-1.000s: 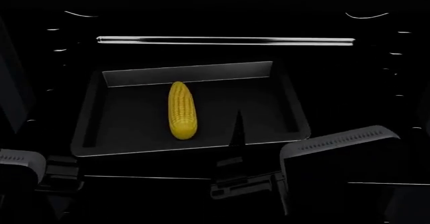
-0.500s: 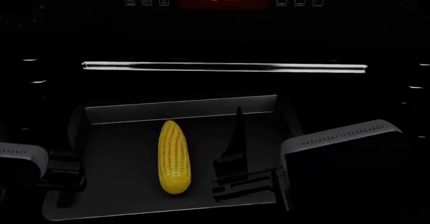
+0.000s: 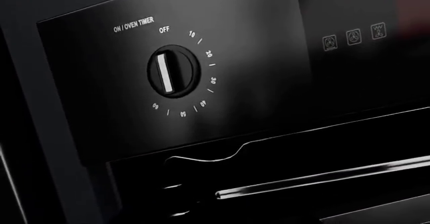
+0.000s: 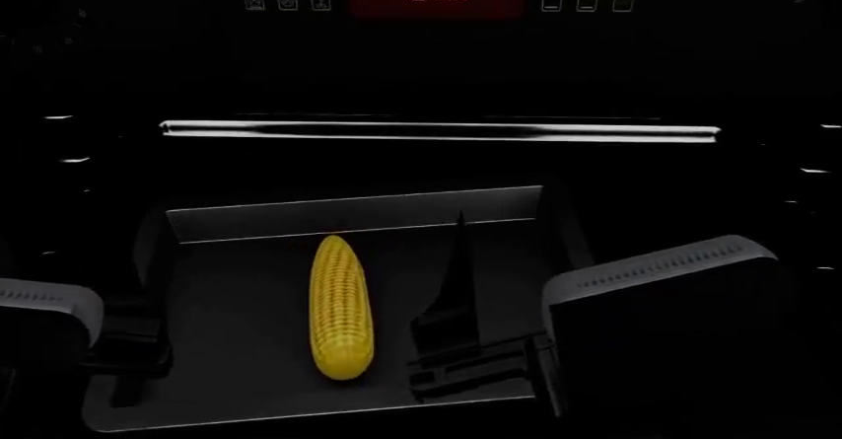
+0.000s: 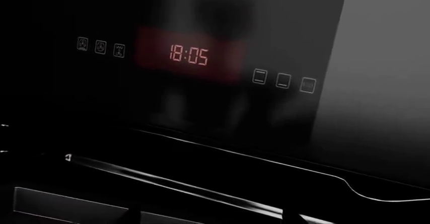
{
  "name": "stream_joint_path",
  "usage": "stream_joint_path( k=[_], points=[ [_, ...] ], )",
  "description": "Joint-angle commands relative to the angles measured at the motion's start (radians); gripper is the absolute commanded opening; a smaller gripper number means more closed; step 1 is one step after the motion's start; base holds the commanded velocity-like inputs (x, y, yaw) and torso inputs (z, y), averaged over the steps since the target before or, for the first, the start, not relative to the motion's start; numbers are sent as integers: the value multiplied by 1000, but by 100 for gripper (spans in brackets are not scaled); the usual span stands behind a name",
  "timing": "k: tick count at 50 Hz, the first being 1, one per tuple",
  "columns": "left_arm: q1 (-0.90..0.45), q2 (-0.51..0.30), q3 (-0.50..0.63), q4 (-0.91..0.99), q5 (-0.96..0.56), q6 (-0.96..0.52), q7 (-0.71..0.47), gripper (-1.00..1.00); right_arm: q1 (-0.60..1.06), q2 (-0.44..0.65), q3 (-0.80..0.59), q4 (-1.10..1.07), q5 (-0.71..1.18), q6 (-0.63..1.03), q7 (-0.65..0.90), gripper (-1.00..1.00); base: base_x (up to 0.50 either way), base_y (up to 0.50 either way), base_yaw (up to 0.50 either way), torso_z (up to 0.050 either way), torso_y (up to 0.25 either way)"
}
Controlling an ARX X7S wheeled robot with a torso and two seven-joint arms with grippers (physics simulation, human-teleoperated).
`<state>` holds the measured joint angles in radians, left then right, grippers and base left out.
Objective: Pick the corn from the top rack in the oven and place it on the plate on the counter.
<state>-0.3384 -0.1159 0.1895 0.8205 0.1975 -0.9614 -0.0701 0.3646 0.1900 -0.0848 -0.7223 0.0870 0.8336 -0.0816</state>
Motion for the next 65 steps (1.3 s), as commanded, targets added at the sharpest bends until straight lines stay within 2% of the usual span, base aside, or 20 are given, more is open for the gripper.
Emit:
stream_joint_path(
  k=[1,2,3,4,5,19,43,54,57,63,65],
  points=[
    [1,3,-4,0,3,8,6,100,-2,-3,3,-2,-5,-2,-1,100,0,0,0,0,0],
    [1,3,-4,0,3,8,6,100,-2,-3,3,-2,-5,-2,-1,100,0,0,0,0,0],
    [15,-29,-123,0,-124,67,-34,100,-174,-62,24,-157,-96,98,-38,100,0,0,0,0,0],
    [-2,-28,2,9,-56,-2,-39,100,-24,-61,26,-10,-91,24,-87,100,0,0,0,0,0],
    [-3,-31,5,17,-52,-11,-41,100,25,-56,18,-18,-91,56,-91,100,0,0,0,0,0],
    [-2,-43,-17,66,-45,-47,-56,100,206,-53,-11,-53,-26,368,-150,100,0,0,0,0,0],
    [7,-43,-51,104,-56,-77,-72,100,424,-103,-48,167,55,548,-200,100,0,0,0,0,0],
    [8,-38,-50,85,-72,-62,-73,100,562,-99,-56,223,91,726,-215,100,0,0,0,0,0],
    [1,-36,-44,87,-76,-72,-71,100,576,-81,-45,259,194,737,-152,100,0,0,0,0,0],
    [8,-34,-58,80,-89,-57,-69,100,657,29,-8,383,811,736,309,100,0,0,0,0,0],
    [7,-34,-54,80,-89,-58,-72,100,679,47,-14,424,922,734,398,100,0,0,0,0,0]
  ],
)
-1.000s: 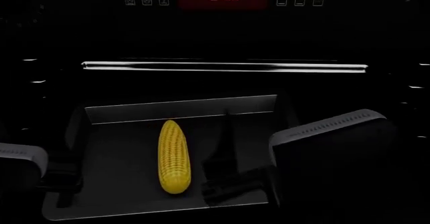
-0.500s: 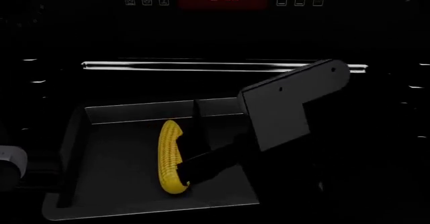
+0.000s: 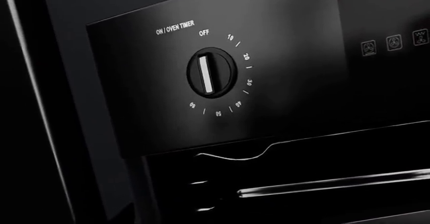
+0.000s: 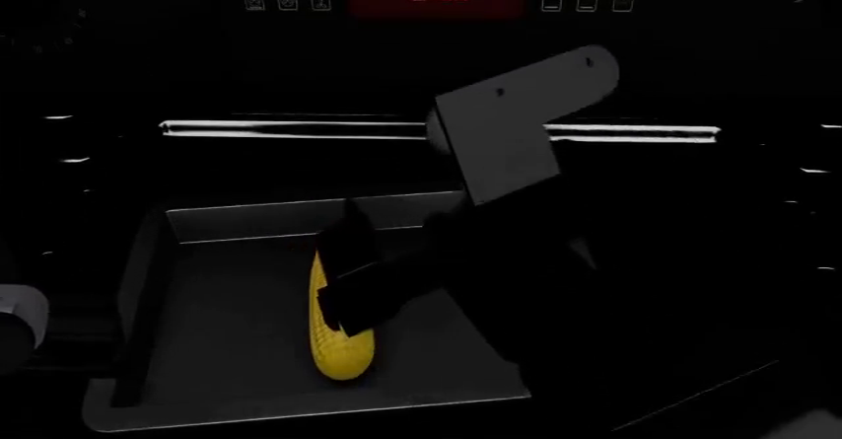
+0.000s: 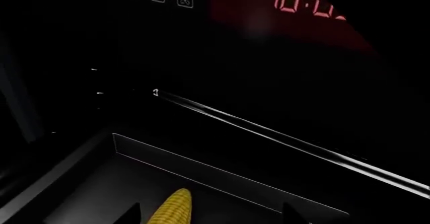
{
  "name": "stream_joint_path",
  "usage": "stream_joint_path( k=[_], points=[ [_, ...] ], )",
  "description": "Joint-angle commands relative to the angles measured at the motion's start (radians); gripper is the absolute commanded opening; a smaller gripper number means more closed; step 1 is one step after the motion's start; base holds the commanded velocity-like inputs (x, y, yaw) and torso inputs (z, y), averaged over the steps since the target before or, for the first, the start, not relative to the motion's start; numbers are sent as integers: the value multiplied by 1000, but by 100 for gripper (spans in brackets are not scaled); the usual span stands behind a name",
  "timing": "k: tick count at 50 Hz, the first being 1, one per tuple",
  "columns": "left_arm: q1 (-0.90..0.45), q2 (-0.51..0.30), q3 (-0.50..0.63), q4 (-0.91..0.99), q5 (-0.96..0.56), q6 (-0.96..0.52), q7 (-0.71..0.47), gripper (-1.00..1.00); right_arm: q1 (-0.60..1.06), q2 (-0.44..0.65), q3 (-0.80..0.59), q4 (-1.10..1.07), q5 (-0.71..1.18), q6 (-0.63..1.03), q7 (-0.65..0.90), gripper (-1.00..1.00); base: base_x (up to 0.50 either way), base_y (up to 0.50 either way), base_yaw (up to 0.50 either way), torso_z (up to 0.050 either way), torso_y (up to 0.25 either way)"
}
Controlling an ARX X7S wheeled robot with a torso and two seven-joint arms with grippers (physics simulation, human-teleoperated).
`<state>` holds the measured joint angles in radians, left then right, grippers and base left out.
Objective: Pick the corn from the top rack in the oven and place it on the plate on the counter.
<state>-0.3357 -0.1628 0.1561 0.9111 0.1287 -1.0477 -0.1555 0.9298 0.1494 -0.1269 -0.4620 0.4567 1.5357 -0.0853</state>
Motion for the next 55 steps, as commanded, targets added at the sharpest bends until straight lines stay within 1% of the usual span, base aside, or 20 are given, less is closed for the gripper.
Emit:
stream_joint_path(
  k=[1,5,11,14,19,32,36,40,55],
  points=[
    [4,14,-19,-13,-21,30,12,100,123,96,14,180,586,32,434,100,0,0,0,0,0],
    [2,15,-12,-25,-24,38,9,100,148,121,-36,233,704,28,532,100,0,0,0,0,0],
    [9,14,-16,-34,-33,51,7,100,174,131,-64,291,792,22,597,100,0,0,0,0,0],
    [13,13,-19,-25,-35,46,6,100,179,136,-83,315,806,10,605,100,0,0,0,0,0],
    [18,14,-23,-37,-41,62,2,100,190,141,-123,342,797,-24,575,100,0,0,0,0,0],
    [49,9,-34,-51,-50,111,-13,100,215,144,-214,437,710,-150,440,100,0,0,0,0,0],
    [45,6,-41,-30,-57,86,-8,100,218,144,-247,469,677,-187,399,100,0,0,0,0,0],
    [43,5,-43,-23,-61,81,-9,100,216,144,-260,487,668,-201,383,100,0,0,0,0,0],
    [74,0,-48,-60,-76,147,-20,100,212,128,-335,568,623,-250,315,100,0,0,0,0,0]
  ],
)
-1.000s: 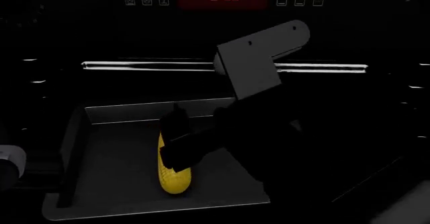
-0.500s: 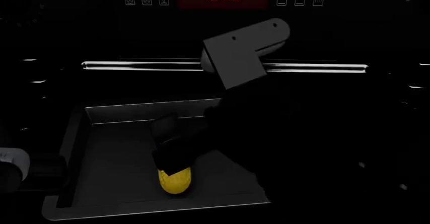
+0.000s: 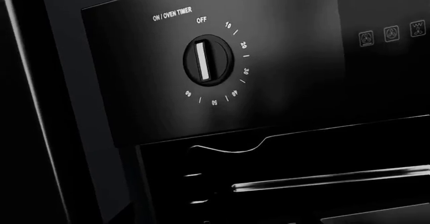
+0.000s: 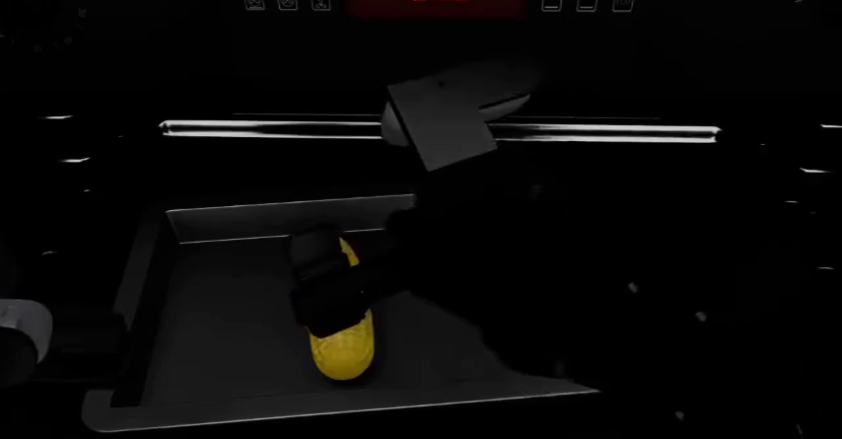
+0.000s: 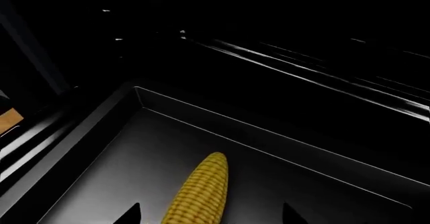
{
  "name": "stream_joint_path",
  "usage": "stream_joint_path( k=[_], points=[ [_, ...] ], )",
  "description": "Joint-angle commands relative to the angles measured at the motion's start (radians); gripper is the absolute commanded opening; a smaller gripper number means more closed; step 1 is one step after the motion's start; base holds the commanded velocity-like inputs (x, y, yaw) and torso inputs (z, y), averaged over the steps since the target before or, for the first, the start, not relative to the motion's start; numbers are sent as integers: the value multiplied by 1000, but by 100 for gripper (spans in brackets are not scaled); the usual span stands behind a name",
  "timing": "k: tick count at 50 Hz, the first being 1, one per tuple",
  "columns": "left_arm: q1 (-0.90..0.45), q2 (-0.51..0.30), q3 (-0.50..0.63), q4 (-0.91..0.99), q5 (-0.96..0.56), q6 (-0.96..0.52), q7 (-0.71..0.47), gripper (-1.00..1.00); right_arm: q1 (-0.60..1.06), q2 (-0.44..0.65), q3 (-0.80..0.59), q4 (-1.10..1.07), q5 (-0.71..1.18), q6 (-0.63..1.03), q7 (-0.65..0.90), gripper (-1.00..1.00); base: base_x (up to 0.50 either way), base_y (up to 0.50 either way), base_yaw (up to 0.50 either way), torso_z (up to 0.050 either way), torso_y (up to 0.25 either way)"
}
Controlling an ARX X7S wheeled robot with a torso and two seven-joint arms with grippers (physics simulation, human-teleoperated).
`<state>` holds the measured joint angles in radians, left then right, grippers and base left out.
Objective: Pick the corn from the top rack in the oven and place it on the plate on the counter.
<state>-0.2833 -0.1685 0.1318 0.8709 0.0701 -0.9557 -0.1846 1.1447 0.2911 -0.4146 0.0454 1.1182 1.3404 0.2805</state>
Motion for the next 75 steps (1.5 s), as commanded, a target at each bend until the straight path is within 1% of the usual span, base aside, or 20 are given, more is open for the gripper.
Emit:
stream_joint_path(
  k=[1,3,5,23,25,34,37,56,57,58,63,64,75],
  points=[
    [25,4,-22,-19,-17,58,7,100,-1,-14,-56,68,-46,-62,-58,100,0,0,0,0,0],
    [29,3,-23,-20,-17,63,5,100,2,-16,-69,85,-56,-72,-72,100,0,0,0,0,0],
    [12,4,-25,7,-20,20,8,100,4,-18,-76,98,-61,-80,-82,100,0,0,0,0,0],
    [44,-3,-31,-17,-33,72,-6,100,23,-46,-159,234,-127,-160,-185,100,0,0,0,0,0],
    [20,-5,-31,12,-36,19,-1,100,26,-52,-170,256,-136,-172,-202,100,0,0,0,0,0],
    [32,-8,-35,-6,-43,46,-5,100,33,-71,-202,330,-160,-209,-254,100,0,0,0,0,0],
    [9,-6,-30,15,-44,3,-5,100,32,-77,-211,346,-165,-217,-265,100,0,0,0,0,0],
    [45,-16,-32,-14,-54,68,-18,100,27,-111,-266,466,-202,-278,-348,100,0,0,0,0,0],
    [16,-13,-27,5,-55,21,-17,100,26,-112,-267,470,-203,-281,-350,100,0,0,0,0,0],
    [10,-13,-25,9,-55,11,-18,100,25,-113,-268,472,-204,-283,-352,100,0,0,0,0,0],
    [15,-15,-27,6,-58,19,-21,100,18,-114,-272,478,-203,-283,-354,100,0,0,0,0,0],
    [17,-15,-28,4,-59,23,-20,100,17,-113,-270,471,-200,-281,-348,-100,0,0,-3,0,0],
    [36,-17,-27,-7,-66,58,-27,100,9,-93,-247,377,-163,-239,-290,-100,1,0,1,0,0]
  ],
)
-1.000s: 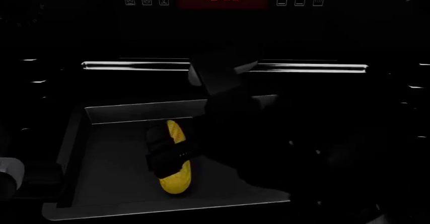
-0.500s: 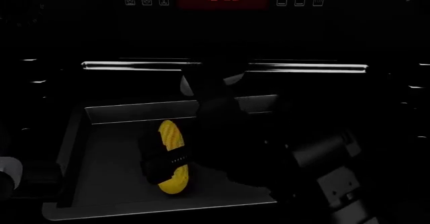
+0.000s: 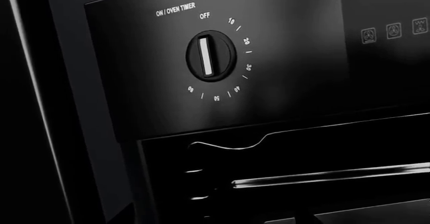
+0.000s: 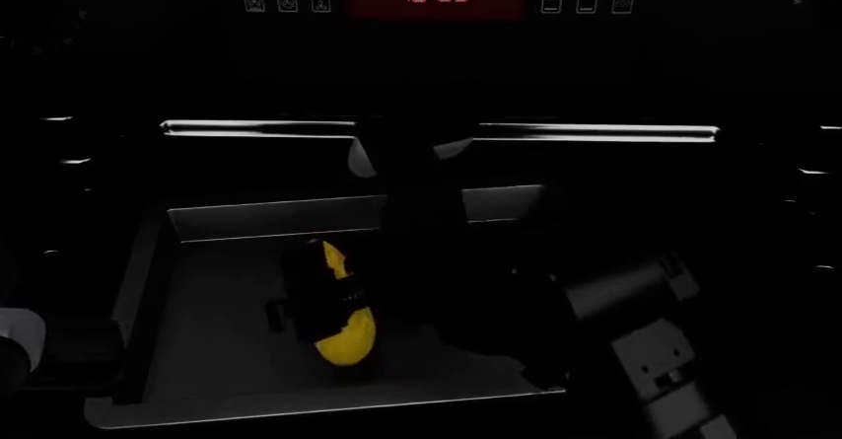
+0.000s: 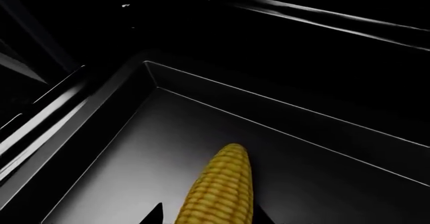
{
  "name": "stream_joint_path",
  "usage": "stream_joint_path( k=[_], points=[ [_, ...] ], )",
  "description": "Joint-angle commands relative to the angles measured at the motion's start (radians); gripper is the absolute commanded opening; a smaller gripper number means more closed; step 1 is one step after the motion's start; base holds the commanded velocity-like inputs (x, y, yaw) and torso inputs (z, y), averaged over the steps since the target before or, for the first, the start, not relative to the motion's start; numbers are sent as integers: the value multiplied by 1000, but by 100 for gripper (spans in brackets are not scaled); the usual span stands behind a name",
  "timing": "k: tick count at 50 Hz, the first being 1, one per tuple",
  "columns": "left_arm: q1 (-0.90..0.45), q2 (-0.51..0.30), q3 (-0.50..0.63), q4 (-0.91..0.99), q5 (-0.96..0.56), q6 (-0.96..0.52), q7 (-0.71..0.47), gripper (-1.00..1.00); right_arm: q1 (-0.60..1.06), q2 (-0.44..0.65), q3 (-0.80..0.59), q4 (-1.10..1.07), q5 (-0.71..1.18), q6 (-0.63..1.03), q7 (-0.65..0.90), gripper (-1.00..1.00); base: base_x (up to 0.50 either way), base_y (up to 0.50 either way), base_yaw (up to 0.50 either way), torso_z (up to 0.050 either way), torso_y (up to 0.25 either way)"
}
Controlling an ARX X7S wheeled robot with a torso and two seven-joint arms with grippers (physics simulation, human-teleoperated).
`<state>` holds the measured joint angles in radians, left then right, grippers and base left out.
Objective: Pick the corn from the top rack in the oven and place it on the plate on the counter.
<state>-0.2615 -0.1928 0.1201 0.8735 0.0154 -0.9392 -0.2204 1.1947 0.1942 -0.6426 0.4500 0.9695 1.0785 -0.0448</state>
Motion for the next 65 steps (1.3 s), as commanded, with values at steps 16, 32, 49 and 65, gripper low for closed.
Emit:
stream_joint_path(
  k=[16,32,49,65],
  points=[
    [-10,3,-21,33,-29,-15,8,100,-25,74,120,-332,138,155,243,-100,0,0,0,0,0],
    [-11,0,-7,30,-35,-10,-1,100,-128,144,256,-605,334,240,442,-100,0,0,0,0,0],
    [-63,18,-19,81,-63,-107,-4,100,-177,194,370,-801,492,225,568,-100,0,0,0,0,0],
    [-48,7,-22,57,-70,-79,-10,100,-166,209,343,-830,431,187,499,-100,0,0,0,0,0]
  ],
)
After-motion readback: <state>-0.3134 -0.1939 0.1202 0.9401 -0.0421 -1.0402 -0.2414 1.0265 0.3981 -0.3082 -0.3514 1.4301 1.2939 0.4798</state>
